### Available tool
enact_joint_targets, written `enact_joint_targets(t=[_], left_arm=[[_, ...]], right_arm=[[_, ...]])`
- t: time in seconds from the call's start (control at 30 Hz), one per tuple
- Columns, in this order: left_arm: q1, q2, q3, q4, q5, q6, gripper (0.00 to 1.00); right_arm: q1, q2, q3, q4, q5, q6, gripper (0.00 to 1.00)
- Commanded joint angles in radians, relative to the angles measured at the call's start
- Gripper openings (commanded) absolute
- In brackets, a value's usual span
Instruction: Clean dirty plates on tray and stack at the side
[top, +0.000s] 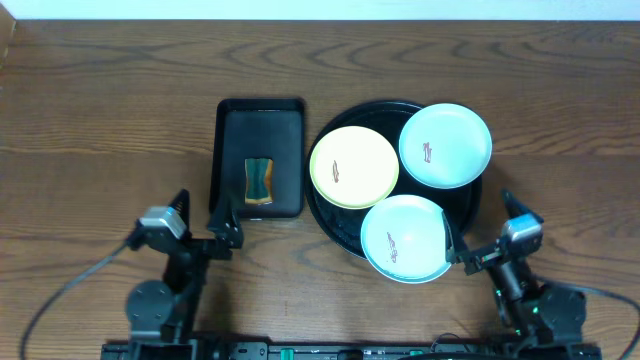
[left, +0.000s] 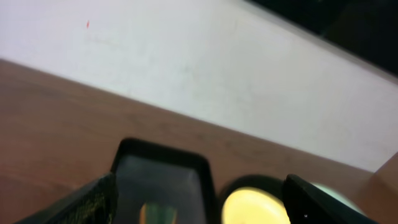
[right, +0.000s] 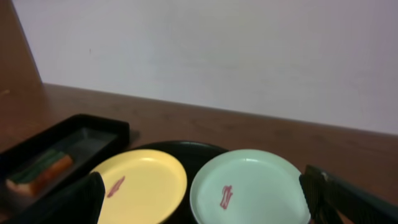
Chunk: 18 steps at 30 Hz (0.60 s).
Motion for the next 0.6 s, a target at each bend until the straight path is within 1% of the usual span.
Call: enact_joint_targets(t=[0.0,0.1,0.2,0.3,0.33,0.37,0.43,0.5,0.57], left_arm=[[-0.005,0.158,0.189,-0.074,0.043,-0.013,0.85],[-0.005,0.362,0.37,-0.206,0.135,-0.006,0.85],[-0.005,0.577,0.555,-0.375,0.235,-0.006,0.85],[-0.005,0.756,0.707,-0.57,0.249,0.0,0.85],[-0.005,0.809,0.745,-0.622,0.248,0.021,0.85],[-0.005,0.859,0.773,-0.654,0.248,0.051,0.85],[-0.005,0.94,0.796,-0.684,0.249,0.101,0.85],[-0.005,1.001,0.796,-0.689,0.249,0.103,0.85],[-0.006,1.054,0.795,-0.697,0.257,0.083,0.85]], right_arm=[[-0.004,0.152,0.186,-0.063,-0.01,0.014,0.99],[-0.004,0.362,0.396,-0.187,-0.053,0.013,0.99],[-0.004,0.581,0.632,-0.362,-0.1,0.014,0.99],[-0.004,0.789,0.873,-0.575,-0.127,0.015,0.99],[-0.004,0.852,0.946,-0.645,-0.132,0.015,0.99],[-0.004,0.922,1.024,-0.72,-0.131,0.014,0.99],[-0.004,1.019,1.118,-0.796,-0.13,0.014,0.99],[-0.004,1.105,1.18,-0.819,-0.131,0.014,0.99],[-0.004,1.161,1.193,-0.813,-0.152,0.038,0.99]])
